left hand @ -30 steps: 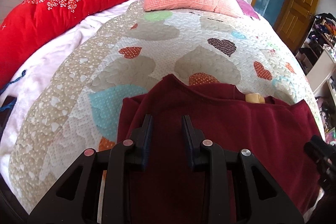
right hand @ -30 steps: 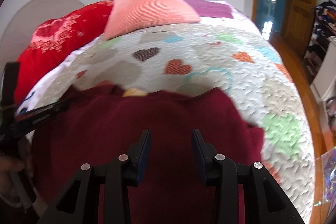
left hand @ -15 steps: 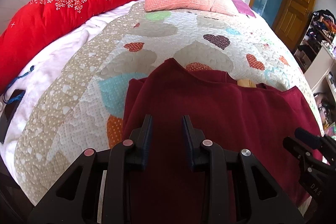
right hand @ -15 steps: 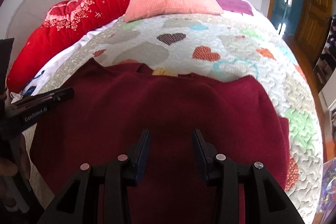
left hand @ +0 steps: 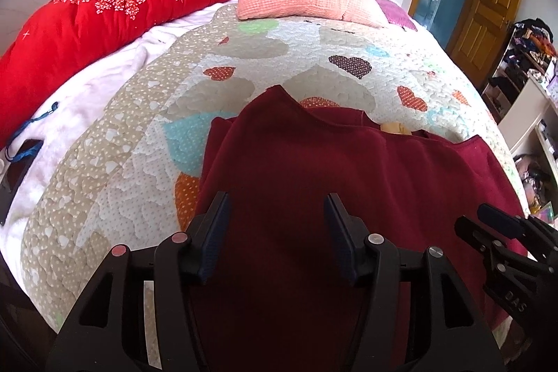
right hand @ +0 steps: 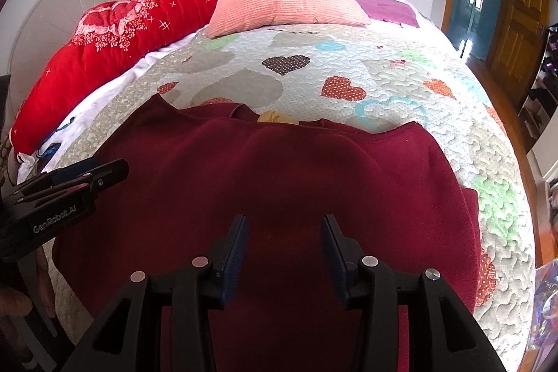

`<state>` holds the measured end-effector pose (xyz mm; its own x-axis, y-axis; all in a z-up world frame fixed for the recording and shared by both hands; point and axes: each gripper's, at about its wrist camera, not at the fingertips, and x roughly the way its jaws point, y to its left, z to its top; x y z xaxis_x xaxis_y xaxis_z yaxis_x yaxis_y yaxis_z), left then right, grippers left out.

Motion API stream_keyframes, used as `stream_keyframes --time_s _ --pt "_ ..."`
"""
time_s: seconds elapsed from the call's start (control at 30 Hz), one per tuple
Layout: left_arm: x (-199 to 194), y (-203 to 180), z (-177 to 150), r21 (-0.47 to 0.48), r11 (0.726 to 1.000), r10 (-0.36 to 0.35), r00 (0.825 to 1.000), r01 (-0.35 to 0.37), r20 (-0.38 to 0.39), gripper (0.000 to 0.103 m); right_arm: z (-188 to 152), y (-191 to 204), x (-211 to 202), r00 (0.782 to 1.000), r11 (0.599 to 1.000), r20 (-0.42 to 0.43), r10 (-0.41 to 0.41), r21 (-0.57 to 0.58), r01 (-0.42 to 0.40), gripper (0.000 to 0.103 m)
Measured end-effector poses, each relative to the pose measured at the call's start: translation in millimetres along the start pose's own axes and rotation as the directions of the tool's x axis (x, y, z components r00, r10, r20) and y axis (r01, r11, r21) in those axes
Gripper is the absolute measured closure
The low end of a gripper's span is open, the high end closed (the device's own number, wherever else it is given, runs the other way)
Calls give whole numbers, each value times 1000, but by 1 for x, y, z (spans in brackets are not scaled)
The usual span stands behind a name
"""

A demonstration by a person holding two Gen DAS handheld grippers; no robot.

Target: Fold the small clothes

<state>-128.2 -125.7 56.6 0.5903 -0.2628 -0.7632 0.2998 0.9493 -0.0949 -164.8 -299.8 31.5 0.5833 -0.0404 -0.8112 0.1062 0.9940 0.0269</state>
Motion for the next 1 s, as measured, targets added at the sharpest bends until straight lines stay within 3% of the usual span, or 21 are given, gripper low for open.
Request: stream_keyframes --time_s 0.27,0.5,1.0 --pt "-20 14 -13 -9 1000 8 1000 -8 30 48 1 6 4 1000 1000 -3 3 -8 -4 56" --pt "-31 40 -18 -71 997 -6 999 9 34 48 4 13 9 1000 1000 -10 2 -21 -2 56" --pt "-29 61 -29 -119 992 -31 999 33 12 48 8 23 18 1000 999 -21 6 -47 -7 55"
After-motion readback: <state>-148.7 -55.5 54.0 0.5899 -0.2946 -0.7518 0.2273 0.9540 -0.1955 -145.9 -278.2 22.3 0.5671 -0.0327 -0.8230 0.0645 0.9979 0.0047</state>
